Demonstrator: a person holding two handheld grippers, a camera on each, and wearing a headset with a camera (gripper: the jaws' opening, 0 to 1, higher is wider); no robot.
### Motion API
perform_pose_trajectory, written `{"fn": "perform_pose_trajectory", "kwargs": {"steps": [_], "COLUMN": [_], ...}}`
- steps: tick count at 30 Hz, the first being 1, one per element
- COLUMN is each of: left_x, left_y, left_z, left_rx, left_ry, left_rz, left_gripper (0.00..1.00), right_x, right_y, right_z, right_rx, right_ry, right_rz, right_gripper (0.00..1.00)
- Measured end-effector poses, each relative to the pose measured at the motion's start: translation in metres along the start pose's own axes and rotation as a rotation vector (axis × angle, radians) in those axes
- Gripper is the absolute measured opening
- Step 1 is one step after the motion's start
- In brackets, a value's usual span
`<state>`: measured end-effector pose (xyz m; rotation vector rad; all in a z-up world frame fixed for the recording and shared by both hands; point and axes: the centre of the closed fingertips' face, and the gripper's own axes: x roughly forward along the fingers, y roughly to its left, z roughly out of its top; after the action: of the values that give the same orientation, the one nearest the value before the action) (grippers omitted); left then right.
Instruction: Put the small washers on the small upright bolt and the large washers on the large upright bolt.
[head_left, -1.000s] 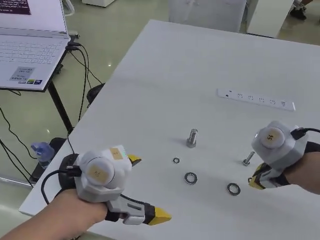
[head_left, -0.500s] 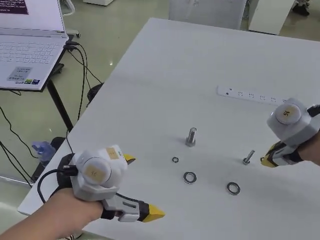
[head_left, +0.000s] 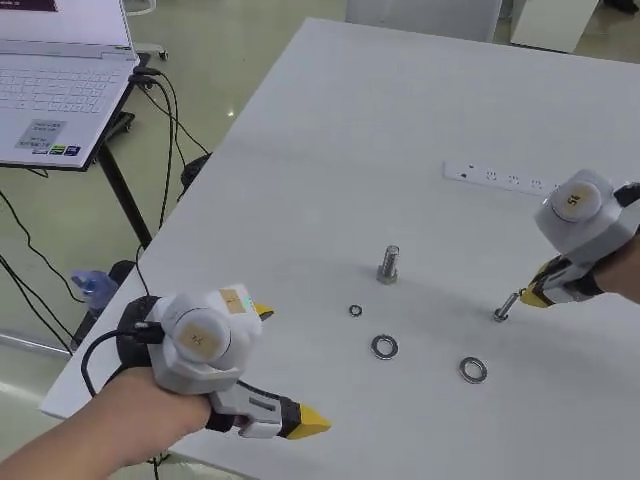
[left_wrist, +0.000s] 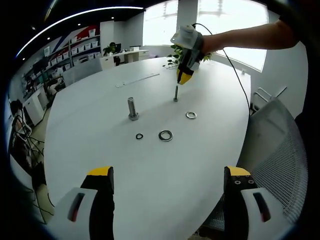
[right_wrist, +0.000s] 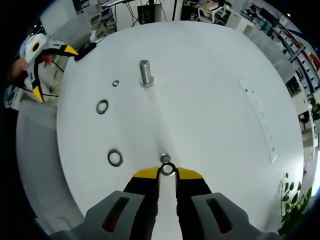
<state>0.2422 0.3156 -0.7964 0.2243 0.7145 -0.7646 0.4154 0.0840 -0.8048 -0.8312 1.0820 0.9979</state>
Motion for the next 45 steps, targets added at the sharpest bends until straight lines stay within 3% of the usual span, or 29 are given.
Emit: {"fn": "perform_pose_trajectory", "kwargs": {"steps": [12, 38, 45], "left_x": [0.002, 0.001, 0.003], "left_y": [-0.001, -0.004, -0.004], "left_z": [-0.001, -0.004, -0.010], "left_rx": [0.002, -0.011, -0.025], "left_ry": [0.012, 0.009, 0.018], "left_rz": [-0.012, -0.021, -0.025], "left_gripper": [0.89, 0.87, 0.86], "right_x": [0.009, 0.035, 0.045], "right_y": [0.002, 0.001, 0.001], "right_z": [0.003, -0.008, -0.009], "right_rx": [0.000, -0.030, -0.035], "right_ry": [0.009, 0.066, 0.077], "right_rz": [0.023, 0.027, 0.039], "right_gripper": [0.12, 0.12, 0.12]}}
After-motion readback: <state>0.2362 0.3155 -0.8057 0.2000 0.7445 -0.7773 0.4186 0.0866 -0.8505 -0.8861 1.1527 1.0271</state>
